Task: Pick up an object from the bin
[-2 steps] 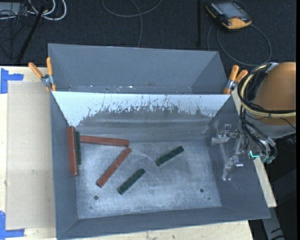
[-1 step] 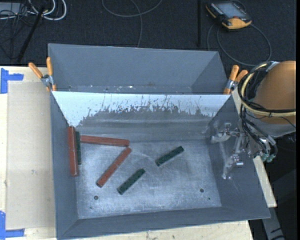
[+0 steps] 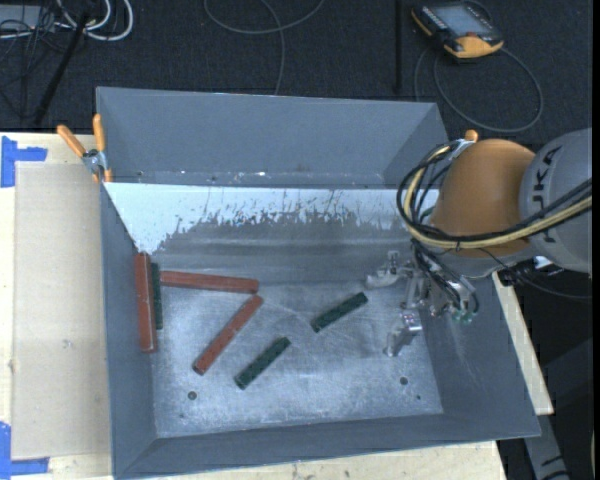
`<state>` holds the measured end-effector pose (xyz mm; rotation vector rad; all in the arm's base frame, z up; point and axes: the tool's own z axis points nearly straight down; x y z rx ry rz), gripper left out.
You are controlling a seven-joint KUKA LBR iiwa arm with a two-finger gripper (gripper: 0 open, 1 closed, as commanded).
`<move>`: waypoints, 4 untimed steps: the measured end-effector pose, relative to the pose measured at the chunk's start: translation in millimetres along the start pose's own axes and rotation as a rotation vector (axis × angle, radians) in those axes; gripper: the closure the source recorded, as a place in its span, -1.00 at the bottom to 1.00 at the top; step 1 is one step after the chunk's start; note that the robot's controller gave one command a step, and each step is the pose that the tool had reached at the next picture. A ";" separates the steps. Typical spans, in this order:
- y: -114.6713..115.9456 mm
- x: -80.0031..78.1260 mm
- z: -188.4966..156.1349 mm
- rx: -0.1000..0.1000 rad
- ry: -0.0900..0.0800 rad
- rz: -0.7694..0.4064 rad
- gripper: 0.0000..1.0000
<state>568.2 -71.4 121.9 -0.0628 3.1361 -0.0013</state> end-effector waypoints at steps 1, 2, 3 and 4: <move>22.4 -20.4 0.5 -0.001 0.008 -0.054 -1.00; 33.5 -23.1 1.2 -0.001 0.003 -0.141 -1.00; 29.3 -16.5 51.0 -0.002 -0.001 -0.143 -1.00; 33.7 -17.2 45.0 0.003 -0.015 -0.368 1.00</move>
Offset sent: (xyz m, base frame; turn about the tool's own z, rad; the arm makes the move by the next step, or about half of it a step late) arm 0.0206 0.0400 -0.0097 -0.1746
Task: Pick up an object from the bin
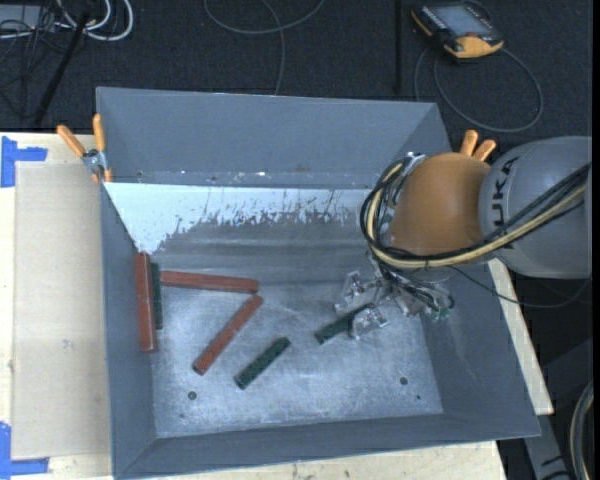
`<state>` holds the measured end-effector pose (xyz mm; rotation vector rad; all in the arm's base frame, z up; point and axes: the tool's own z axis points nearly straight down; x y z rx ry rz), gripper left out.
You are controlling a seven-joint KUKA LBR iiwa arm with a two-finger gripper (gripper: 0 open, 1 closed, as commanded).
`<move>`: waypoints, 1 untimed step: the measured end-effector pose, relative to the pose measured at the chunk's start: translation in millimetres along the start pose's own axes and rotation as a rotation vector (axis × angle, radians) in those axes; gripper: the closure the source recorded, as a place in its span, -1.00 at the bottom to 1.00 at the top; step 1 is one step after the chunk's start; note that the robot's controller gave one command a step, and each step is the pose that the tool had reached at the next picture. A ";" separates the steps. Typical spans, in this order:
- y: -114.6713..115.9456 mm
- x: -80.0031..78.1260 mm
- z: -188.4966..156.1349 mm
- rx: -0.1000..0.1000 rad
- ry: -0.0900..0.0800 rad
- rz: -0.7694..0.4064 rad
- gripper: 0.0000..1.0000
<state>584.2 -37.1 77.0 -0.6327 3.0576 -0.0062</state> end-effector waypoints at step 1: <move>0.0 0.0 0.0 0.000 0.000 -0.001 1.00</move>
Offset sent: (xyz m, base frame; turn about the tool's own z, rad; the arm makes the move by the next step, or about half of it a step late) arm 0.0001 0.0001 0.0460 0.0001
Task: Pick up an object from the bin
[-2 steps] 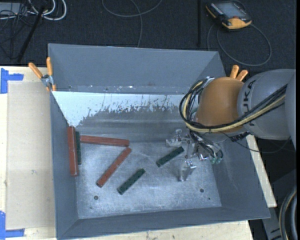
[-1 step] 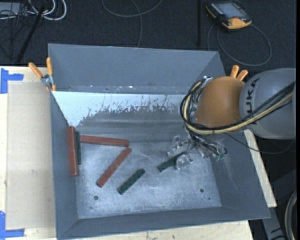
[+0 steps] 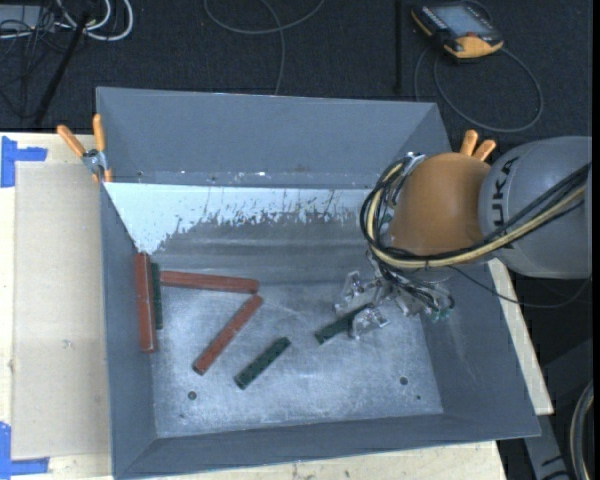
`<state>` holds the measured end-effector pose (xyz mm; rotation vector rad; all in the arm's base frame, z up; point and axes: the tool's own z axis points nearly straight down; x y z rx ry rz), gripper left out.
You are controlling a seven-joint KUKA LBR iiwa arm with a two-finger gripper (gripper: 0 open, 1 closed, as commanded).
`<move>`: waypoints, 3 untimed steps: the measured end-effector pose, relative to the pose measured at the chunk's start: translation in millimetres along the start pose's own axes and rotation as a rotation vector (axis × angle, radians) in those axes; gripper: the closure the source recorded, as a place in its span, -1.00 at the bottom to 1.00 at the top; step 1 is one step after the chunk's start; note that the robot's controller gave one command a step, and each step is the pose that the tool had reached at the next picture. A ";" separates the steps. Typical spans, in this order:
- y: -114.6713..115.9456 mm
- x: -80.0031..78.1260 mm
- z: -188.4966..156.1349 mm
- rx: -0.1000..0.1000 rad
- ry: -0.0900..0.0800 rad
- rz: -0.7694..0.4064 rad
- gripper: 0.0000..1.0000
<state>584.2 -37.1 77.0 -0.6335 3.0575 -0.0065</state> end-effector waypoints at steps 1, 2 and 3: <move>0.7 1.0 -3.2 -0.003 0.006 0.000 1.00; 3.0 4.3 -18.2 -0.011 0.022 -0.001 1.00; 2.3 2.3 -39.7 -0.009 0.019 0.000 1.00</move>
Offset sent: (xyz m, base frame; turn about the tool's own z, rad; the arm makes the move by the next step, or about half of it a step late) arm -0.0001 0.0000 0.0978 0.0001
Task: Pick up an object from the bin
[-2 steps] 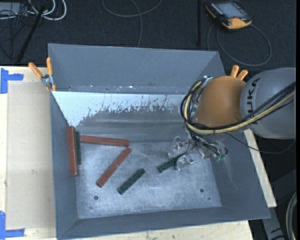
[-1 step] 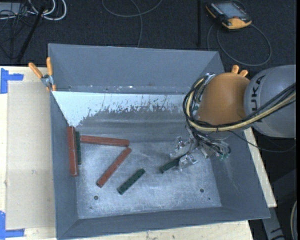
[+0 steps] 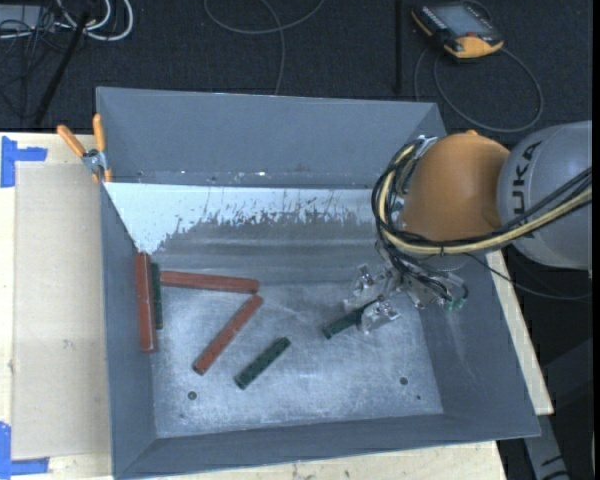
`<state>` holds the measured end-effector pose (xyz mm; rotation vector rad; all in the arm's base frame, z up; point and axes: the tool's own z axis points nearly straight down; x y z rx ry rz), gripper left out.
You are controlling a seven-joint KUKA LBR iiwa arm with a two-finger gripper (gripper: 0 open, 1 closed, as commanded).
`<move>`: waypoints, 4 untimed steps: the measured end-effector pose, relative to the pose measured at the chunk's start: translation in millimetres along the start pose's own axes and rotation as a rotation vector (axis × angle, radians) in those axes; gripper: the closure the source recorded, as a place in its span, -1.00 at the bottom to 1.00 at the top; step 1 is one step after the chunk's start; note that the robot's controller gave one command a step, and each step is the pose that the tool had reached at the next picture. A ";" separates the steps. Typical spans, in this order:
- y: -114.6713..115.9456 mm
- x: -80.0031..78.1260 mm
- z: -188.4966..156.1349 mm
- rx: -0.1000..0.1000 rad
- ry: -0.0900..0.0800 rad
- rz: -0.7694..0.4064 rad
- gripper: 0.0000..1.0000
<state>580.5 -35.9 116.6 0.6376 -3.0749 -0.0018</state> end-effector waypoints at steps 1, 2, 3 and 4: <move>-0.8 -1.8 -10.1 0.003 -0.006 0.000 1.00; -0.5 -1.4 -13.3 0.003 -0.005 0.000 1.00; 0.0 -1.0 -18.1 0.001 -0.002 0.000 1.00; 0.9 0.0 -29.1 -0.002 0.004 0.000 1.00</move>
Offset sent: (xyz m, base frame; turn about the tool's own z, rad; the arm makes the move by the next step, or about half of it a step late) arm 0.0001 0.0001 0.0072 0.0000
